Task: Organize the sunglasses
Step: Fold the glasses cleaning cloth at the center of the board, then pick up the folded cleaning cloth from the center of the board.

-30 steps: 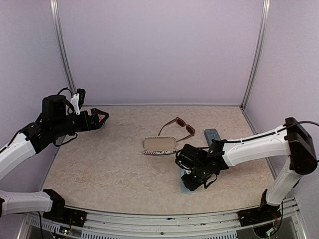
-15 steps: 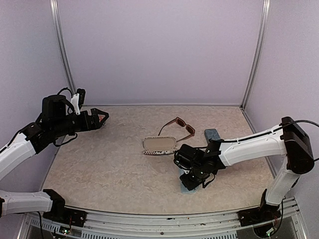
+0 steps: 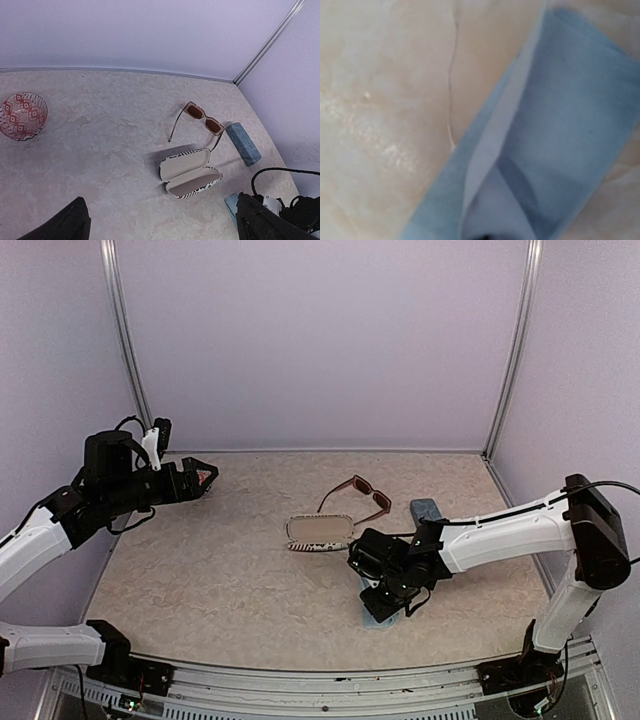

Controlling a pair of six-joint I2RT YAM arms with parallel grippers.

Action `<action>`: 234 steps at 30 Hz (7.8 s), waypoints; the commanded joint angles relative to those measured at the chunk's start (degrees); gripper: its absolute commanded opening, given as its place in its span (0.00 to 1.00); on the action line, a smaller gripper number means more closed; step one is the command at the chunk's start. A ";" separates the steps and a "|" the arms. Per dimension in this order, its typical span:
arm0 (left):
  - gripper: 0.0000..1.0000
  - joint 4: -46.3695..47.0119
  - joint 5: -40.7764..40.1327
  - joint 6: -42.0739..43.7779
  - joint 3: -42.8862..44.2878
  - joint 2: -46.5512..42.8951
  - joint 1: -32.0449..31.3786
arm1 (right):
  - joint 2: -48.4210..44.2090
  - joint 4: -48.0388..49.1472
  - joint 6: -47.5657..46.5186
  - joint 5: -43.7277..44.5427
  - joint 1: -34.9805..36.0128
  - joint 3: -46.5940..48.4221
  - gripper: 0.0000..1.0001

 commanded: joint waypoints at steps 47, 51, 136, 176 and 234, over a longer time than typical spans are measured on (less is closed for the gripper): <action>0.99 -0.25 0.33 -0.07 -0.55 -0.83 0.54 | -0.20 -3.05 0.90 1.21 0.88 4.10 0.00; 0.99 -0.26 0.33 -0.11 -0.67 -1.17 0.55 | -0.31 -2.89 1.53 0.55 0.90 4.13 0.00; 0.99 -0.14 0.82 -0.37 -0.97 -1.76 0.54 | -0.82 -2.17 1.13 -8.11 0.97 3.38 0.00; 0.99 0.44 2.29 -0.77 -1.20 -0.32 0.37 | -8.30 6.87 16.62 -12.98 -4.21 -10.54 0.35; 0.88 -4.12 21.41 9.59 40.35 57.36 -28.76 | -21.06 2.50 4.08 -19.05 -18.11 -25.63 0.00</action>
